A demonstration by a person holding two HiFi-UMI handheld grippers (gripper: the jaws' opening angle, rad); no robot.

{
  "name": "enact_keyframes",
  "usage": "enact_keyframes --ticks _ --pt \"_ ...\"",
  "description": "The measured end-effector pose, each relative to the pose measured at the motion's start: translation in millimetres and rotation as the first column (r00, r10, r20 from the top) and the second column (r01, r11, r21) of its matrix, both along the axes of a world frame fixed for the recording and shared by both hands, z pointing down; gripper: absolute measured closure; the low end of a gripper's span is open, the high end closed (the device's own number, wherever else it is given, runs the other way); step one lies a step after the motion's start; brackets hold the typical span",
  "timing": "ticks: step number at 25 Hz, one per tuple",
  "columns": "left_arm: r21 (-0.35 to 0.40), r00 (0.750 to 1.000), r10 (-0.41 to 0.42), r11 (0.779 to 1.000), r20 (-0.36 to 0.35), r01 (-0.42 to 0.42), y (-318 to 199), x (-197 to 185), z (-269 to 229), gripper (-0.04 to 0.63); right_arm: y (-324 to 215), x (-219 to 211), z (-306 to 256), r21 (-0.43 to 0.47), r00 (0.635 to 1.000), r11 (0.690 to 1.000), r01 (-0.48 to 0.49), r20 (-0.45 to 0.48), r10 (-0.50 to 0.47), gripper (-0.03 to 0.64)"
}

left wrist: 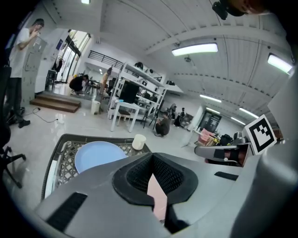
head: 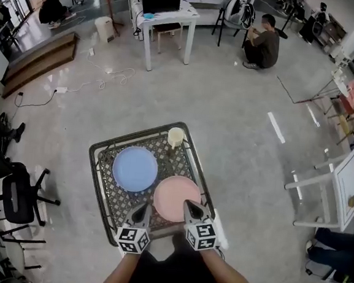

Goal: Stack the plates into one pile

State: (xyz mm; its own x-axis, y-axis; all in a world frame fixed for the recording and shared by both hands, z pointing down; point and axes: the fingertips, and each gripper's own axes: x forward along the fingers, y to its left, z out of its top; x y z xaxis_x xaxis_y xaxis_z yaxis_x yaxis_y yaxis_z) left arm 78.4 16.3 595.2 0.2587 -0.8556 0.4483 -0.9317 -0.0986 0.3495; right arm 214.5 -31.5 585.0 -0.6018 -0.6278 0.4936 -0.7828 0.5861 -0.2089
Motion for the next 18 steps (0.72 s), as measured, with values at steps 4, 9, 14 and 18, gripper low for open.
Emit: enact_keyframes --ticks 4,9,14,18 --pt "-0.017 0.998 -0.059 0.998 0.005 0.059 -8.8 17.7 13.0 0.581 -19.9 28.4 17.0 -0.020 0.999 0.999 0.031 -0.016 -0.031 0.607" --pt "-0.064 0.994 -0.107 0.992 0.018 0.108 -8.0 29.6 36.1 0.581 -31.9 50.7 45.8 -0.069 0.998 0.997 0.045 -0.041 -0.048 0.607" --pt "-0.116 0.987 -0.159 0.980 0.016 0.160 -11.9 30.1 66.8 0.581 -42.3 59.7 84.5 -0.136 0.994 0.989 0.065 -0.077 -0.076 0.607" --pt "-0.185 0.979 -0.205 0.961 0.016 0.204 -10.1 24.5 100.4 0.581 -45.4 63.8 120.2 -0.212 0.987 0.974 0.077 -0.124 -0.105 0.607"
